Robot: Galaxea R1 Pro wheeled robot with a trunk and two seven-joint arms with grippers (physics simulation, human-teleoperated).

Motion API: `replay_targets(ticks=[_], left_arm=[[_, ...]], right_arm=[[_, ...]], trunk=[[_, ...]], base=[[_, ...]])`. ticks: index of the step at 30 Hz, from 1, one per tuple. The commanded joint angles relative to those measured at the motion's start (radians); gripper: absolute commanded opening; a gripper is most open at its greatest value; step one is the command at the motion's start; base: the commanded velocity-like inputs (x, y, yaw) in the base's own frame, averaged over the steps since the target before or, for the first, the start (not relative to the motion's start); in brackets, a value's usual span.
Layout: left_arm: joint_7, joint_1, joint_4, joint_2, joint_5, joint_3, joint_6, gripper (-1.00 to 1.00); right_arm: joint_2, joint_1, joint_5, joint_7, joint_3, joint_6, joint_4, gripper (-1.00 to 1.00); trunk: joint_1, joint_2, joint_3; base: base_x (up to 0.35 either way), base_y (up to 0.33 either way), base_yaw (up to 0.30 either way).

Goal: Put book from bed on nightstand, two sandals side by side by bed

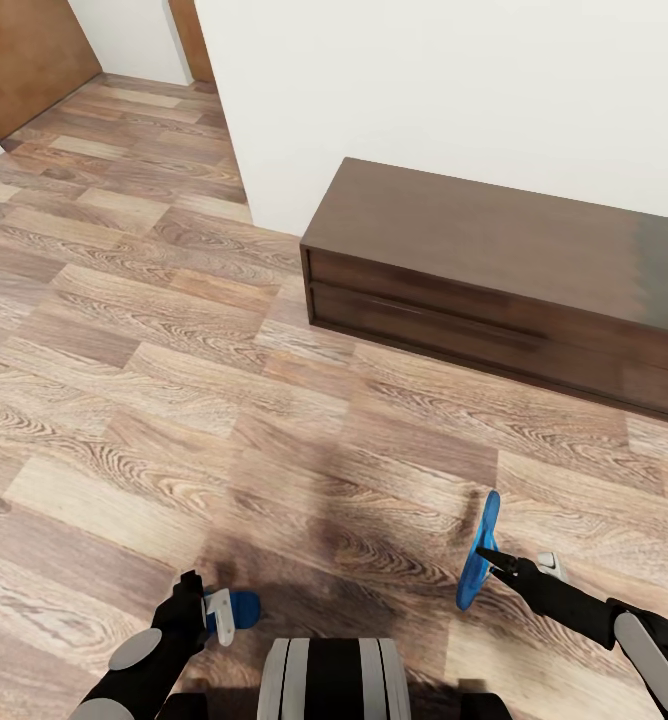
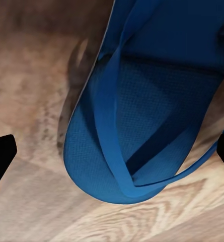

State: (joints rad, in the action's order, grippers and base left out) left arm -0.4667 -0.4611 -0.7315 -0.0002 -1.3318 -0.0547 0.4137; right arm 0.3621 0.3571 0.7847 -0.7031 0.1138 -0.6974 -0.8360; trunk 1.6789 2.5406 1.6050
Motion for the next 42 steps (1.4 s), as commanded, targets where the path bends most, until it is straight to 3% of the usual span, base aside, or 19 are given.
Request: replay_targets(ticks=[1,5,42], left_arm=[[-0.007,0.000,-0.002,0.000,-0.009,-0.002,0.002,1.00],[-0.007,0.000,-0.002,0.000,-0.009,-0.002,0.002,1.00],[-0.006,0.000,-0.002,0.000,-0.009,-0.003,0.002,1.00]], right_arm=[[0.000,0.000,0.004,-0.001,0.002,-0.007,0.000,-1.00],[0.000,0.000,0.004,-0.001,0.001,-0.007,0.000,-1.00],[0.000,0.000,0.004,-0.002,0.001,-0.007,0.000,-1.00]], trunk=[[0.000,0.000,0.001],[-0.002,-0.001,-0.015],[-0.002,-0.001,-0.015]], base=[[0.000,0.000,0.000],[0.000,0.000,0.000],[-0.022,0.000,0.000]])
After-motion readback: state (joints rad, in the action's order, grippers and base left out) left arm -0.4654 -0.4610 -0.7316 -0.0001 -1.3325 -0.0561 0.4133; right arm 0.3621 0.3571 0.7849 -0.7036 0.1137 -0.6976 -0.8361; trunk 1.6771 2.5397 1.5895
